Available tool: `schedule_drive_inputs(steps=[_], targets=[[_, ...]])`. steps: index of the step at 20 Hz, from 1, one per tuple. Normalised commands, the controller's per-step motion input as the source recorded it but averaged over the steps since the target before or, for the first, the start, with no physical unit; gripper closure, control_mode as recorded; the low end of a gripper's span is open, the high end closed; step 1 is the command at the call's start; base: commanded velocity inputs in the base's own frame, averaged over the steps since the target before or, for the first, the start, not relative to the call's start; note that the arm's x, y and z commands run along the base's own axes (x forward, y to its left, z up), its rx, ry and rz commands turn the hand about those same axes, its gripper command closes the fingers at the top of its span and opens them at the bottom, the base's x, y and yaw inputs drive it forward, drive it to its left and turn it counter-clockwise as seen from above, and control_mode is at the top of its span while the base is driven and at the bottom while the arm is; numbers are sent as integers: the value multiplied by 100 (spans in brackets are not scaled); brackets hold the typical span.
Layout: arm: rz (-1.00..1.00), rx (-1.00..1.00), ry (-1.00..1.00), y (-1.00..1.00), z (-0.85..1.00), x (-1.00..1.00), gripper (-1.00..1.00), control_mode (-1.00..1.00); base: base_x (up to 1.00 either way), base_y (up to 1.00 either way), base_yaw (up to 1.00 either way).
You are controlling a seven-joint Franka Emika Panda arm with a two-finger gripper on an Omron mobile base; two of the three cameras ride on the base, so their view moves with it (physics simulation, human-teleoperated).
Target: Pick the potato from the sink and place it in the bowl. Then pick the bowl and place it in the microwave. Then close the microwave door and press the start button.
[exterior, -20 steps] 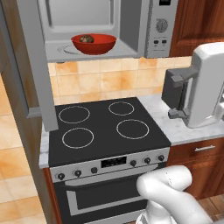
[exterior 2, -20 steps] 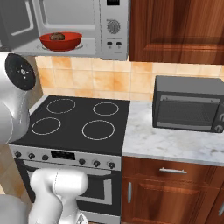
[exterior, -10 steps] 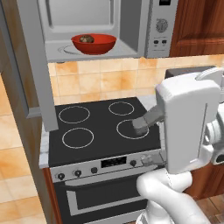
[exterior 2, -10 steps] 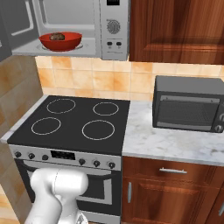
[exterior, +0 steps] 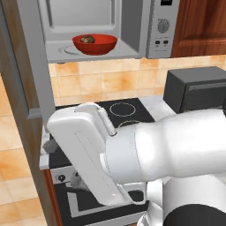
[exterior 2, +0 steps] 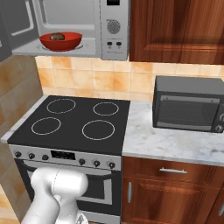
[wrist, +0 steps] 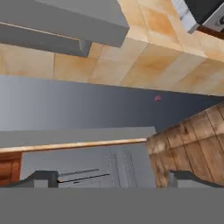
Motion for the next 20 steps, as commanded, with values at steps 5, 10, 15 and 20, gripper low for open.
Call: schedule_drive_inputs(steps=[5, 10, 15, 20], targets=[[-52, -8, 7, 81, -36, 96, -100, -100, 0, 0, 0], [-52, -8, 0, 97, -6, 86, -100, -100, 0, 0, 0], [-46, -1, 0, 29, 0, 82, -100, -100, 0, 0, 0], [-29, 3, 0, -23, 0, 75, -100, -100, 0, 0, 0]])
